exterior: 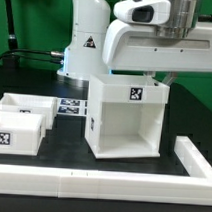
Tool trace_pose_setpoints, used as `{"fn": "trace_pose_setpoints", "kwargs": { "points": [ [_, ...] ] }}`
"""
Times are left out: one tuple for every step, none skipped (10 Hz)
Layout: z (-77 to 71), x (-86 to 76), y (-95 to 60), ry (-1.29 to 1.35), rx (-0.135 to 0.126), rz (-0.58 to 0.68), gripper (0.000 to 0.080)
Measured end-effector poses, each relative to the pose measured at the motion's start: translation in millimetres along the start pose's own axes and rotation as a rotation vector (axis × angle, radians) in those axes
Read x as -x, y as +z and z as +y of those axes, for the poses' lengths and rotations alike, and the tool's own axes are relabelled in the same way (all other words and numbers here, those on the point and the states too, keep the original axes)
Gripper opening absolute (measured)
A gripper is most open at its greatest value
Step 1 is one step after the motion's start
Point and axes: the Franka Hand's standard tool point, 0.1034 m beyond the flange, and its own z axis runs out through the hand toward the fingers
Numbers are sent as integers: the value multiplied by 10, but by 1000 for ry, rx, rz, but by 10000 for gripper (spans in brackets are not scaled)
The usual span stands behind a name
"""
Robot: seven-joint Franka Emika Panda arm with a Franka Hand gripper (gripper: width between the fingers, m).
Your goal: Assemble drawer
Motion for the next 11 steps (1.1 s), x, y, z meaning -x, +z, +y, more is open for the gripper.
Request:
{"fn": "trace_pose_setpoints", "kwargs": {
  "points": [
    [44,-119,4,9,-1,9,38],
    [97,-253,2,14,0,22,38],
    [150,-374,-8,17,1,35,38],
    [174,-459,-16,18,1,44,38],
    [175,-489,-17,20,1,49,38],
    [167,-484,-17,36,0,49,38],
    [166,-484,-16,31,0,49,38],
    [162,-484,-16,47,-1,49,38],
    [155,-485,-16,105,-4,49,38],
    [141,-487,-16,174,-13,49,38],
    [130,-492,-15,256,-24,52,38]
  ]
}}
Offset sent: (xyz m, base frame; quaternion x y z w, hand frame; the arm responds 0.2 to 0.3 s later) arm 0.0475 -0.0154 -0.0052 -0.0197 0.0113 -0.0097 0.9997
